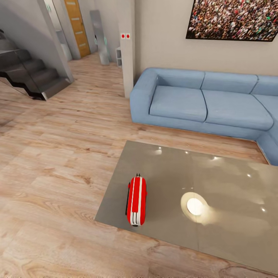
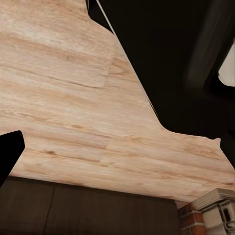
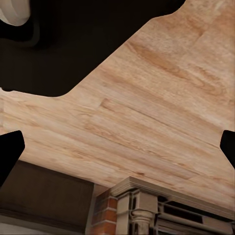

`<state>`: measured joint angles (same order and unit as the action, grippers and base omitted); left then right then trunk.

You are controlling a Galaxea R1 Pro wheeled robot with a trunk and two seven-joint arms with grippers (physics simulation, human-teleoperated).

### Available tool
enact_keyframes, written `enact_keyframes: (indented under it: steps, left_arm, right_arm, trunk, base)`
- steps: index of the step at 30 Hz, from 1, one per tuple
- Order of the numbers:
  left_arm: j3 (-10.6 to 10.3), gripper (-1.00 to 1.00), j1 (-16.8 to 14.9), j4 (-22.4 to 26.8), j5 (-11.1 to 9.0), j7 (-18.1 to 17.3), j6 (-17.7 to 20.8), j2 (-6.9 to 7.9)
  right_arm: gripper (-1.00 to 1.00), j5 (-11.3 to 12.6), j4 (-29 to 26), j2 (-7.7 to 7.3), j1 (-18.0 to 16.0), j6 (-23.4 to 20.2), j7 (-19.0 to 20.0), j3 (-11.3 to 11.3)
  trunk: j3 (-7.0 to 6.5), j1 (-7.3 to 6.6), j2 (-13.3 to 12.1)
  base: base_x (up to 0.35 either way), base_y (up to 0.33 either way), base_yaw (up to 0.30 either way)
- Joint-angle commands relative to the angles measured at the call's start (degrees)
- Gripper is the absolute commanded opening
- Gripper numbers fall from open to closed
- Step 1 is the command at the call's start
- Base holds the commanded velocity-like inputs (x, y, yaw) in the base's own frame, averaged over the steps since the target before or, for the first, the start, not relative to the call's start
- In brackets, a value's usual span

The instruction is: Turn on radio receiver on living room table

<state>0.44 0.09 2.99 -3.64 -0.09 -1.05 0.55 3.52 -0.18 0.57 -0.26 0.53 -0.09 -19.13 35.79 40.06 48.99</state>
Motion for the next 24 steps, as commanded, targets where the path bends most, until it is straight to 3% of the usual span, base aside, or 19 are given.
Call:
enact_keyframes:
  steps: [1,24]
  left_arm:
    - [0.00,1.00,0.00,0.00,-0.01,-0.02,0.00,-0.01]
    - [0.00,1.00,0.00,0.00,0.01,-0.01,0.00,-0.01]
  right_arm:
    - [1.00,0.00,0.00,-0.02,0.00,0.00,0.00,0.00]
    - [1.00,0.00,0.00,-0.04,0.00,0.00,0.00,0.01]
  trunk:
    - [0.10,0.00,0.00]
    - [2.21,0.00,0.00]
  base:
    - [0.000,0.000,0.000]
    - [0.000,0.000,0.000]
